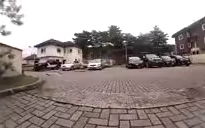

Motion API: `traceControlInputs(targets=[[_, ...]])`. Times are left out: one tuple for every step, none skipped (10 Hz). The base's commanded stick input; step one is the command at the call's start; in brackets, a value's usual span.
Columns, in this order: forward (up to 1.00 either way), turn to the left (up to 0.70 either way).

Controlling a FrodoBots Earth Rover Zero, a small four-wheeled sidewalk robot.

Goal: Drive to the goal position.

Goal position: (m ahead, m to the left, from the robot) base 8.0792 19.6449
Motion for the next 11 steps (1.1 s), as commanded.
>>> traceControlInputs(targets=[[0.70,0.00],[0.70,0.00],[0.70,0.00],[0.70,0.00],[0.70,0.00],[0.70,0.00],[0.70,0.00],[0.70,0.00],[0.70,0.00],[0.70,0.00],[0.70,0.00]])
